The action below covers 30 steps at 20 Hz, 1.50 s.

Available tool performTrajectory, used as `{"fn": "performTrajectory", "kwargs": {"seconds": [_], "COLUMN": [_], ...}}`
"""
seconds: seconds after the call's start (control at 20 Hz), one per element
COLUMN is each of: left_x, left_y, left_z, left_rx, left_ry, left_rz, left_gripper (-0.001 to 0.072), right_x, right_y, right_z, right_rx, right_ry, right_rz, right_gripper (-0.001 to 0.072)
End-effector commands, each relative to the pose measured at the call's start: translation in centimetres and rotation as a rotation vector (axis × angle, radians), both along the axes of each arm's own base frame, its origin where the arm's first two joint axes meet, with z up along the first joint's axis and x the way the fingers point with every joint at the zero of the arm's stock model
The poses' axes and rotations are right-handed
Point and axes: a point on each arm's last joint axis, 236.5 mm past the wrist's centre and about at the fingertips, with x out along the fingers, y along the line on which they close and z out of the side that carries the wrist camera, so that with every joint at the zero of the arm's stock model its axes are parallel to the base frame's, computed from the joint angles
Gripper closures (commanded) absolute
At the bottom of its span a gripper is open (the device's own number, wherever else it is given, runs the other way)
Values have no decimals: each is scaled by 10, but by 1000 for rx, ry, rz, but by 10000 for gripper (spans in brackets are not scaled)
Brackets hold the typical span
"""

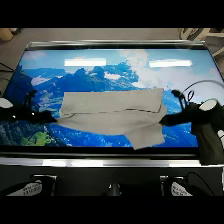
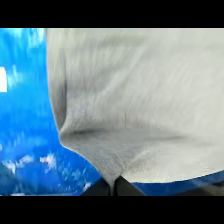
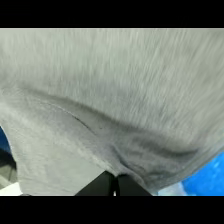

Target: Fold the shirts.

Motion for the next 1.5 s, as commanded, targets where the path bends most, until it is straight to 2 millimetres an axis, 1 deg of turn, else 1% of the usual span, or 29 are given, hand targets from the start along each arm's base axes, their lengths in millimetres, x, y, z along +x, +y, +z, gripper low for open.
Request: {"fn": "performTrajectory", "kwargs": {"seconds": [0.0, 0.05, 0.1, 0.15, 0.2, 0.25, 0.35, 0.4, 0.5, 0.65, 0.7, 0.75, 0.8, 0.85, 0.9, 0.95, 1.0, 1.05, 1.1, 1.15, 1.2, 1.3, 1.4, 1.45], "left_x": [59, 76, 90, 103, 117, 130, 151, 159, 171, 177, 175, 174, 173, 172, 173, 173, 174, 173, 172, 173, 175, 176, 174, 173], "left_y": [16, 19, 19, 18, 15, 11, 4, 2, 0, 2, 1, -2, -2, -2, 2, 9, 17, 24, 29, 33, 35, 32, 21, 14], "left_z": [69, 76, 75, 69, 60, 48, 24, 14, -7, -39, -51, -59, -64, -65, -62, -54, -43, -32, -20, -6, 7, 34, 62, 75], "left_rx": [36, 41, 37, 31, 23, 16, -4, -11, -19, -33, -37, -41, -43, -43, -44, -47, -52, -56, -58, -56, -49, -37, -26, -22], "left_ry": [-210, -241, -241, -228, -208, -187, -133, -112, -77, -6, 23, 47, 59, 63, 61, 60, 58, 59, 52, 31, -2, -66, -126, -156], "left_rz": [98, 115, 123, 122, 119, 113, 131, 141, 150, 186, 195, 203, 205, 204, 206, 204, 205, 197, 193, 191, 184, 166, 133, 114], "left_gripper": [676, 676, 676, 675, 674, 674, 672, 671, 671, 671, 670, 648, 521, 228, 1, 4, 25, 25, 25, 26, 27, 29, 30, 29], "right_x": [89, 113, 134, 155, 171, 186, 209, 216, 223, 217, 214, 211, 209, 209, 207, 202, 194, 182, 171, 159, 151, 142, 145, 148], "right_y": [-25, -30, -32, -32, -28, -21, -3, 1, -3, -15, -15, -14, -13, -14, -17, -26, -41, -60, -73, -80, -81, -69, -49, -34], "right_z": [86, 98, 104, 102, 93, 79, 47, 31, 1, -37, -45, -53, -55, -52, -46, -40, -38, -41, -47, -54, -61, -76, -84, -86], "right_rx": [-59, -51, -28, -10, -8, -6, -7, -10, 0, -44, -53, -49, -47, -49, -51, -71, -107, -142, -140, -117, -85, -22, 52, 100], "right_ry": [-309, -365, -397, -415, -416, -409, -393, -384, -334, -245, -224, -202, -192, -197, -202, -203, -188, -152, -105, -49, -5, 51, 73, 81], "right_rz": [-93, -122, -146, -164, -160, -153, -137, -145, -202, -229, -219, -212, -207, -204, -196, -176, -164, -158, -163, -168, -171, -148, -151, -154], "right_gripper": [697, 697, 697, 697, 697, 696, 694, 694, 693, 692, 692, 689, 605, 353, 113, 15, -4, -5, -6, -7, -7, -7, -7, -7]}}
